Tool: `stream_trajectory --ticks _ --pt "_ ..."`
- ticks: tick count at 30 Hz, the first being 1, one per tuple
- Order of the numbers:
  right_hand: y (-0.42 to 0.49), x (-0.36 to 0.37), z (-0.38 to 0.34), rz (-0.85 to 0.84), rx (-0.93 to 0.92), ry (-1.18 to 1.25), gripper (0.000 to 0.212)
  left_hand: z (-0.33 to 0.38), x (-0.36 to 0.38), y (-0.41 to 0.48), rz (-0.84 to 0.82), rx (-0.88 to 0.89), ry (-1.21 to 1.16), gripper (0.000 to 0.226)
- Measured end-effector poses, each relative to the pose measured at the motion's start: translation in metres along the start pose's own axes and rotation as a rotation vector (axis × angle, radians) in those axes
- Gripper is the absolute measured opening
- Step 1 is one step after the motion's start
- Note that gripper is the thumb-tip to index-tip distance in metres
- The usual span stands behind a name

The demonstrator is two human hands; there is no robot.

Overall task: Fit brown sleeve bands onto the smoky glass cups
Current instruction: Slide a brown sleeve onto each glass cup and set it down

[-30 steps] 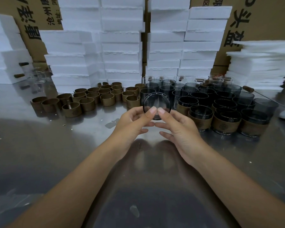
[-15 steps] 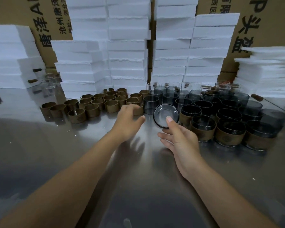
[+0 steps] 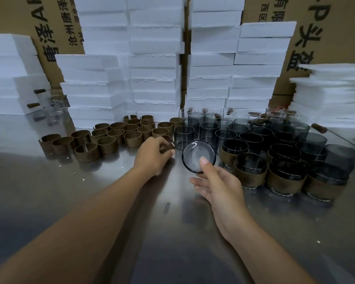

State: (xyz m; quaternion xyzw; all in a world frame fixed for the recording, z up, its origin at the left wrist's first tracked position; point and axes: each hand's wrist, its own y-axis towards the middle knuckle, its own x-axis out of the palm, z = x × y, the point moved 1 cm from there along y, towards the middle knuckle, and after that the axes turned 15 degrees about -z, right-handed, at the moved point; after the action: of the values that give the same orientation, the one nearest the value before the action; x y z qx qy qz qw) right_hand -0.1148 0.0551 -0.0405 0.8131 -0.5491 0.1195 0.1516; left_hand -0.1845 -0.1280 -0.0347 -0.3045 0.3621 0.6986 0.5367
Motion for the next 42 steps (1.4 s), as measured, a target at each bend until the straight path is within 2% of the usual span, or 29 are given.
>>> stream_trajectory --ticks 1,3,6,9,13,20,26,28,30,33,36,39,42 --pt "0.0 0.001 0.0 0.0 -0.001 -0.002 0.025 -0.001 -0.003 -0.004 0.006 0.025 -0.004 0.007" --pt "0.0 0.001 0.0 0.005 -0.003 -0.006 0.025 -0.004 -0.01 -0.013 0.006 0.078 -0.048 0.02" --pt "0.001 0.0 0.001 0.03 -0.007 -0.015 0.021 0.002 -0.023 -0.032 0.056 0.141 -0.266 0.023" --pt "0.001 0.0 0.0 0.053 -0.014 0.005 0.021 0.015 -0.033 -0.056 0.087 0.181 -0.458 0.017" --pt "0.001 0.0 -0.003 0.047 0.003 -0.01 0.022 0.03 -0.036 -0.087 0.069 0.262 -0.562 0.012" --pt "-0.003 0.004 -0.006 0.012 0.009 -0.058 0.023 0.047 -0.037 -0.112 0.016 0.394 -0.468 0.026" --pt "-0.005 0.004 -0.009 -0.032 0.009 -0.044 0.019 0.046 -0.033 -0.12 0.128 0.502 -0.384 0.016" --pt "-0.004 0.005 -0.008 -0.036 0.012 -0.008 0.021 0.048 -0.031 -0.121 0.188 0.548 -0.343 0.013" --pt "-0.004 0.005 -0.009 -0.051 0.031 0.065 0.021 0.049 -0.029 -0.122 0.236 0.574 -0.291 0.02" --pt "-0.004 0.005 -0.008 -0.088 0.085 0.128 0.025 0.05 -0.026 -0.122 0.224 0.582 -0.268 0.027" --pt "-0.005 0.005 -0.008 -0.121 0.084 0.188 0.034 0.05 -0.024 -0.123 0.207 0.56 -0.246 0.017" --pt "-0.007 0.005 -0.01 -0.16 0.09 0.286 0.016 0.051 -0.023 -0.124 0.181 0.543 -0.276 0.011" --pt "-0.007 0.003 -0.01 -0.201 0.135 0.43 0.045 0.055 -0.022 -0.124 0.157 0.513 -0.352 0.012"
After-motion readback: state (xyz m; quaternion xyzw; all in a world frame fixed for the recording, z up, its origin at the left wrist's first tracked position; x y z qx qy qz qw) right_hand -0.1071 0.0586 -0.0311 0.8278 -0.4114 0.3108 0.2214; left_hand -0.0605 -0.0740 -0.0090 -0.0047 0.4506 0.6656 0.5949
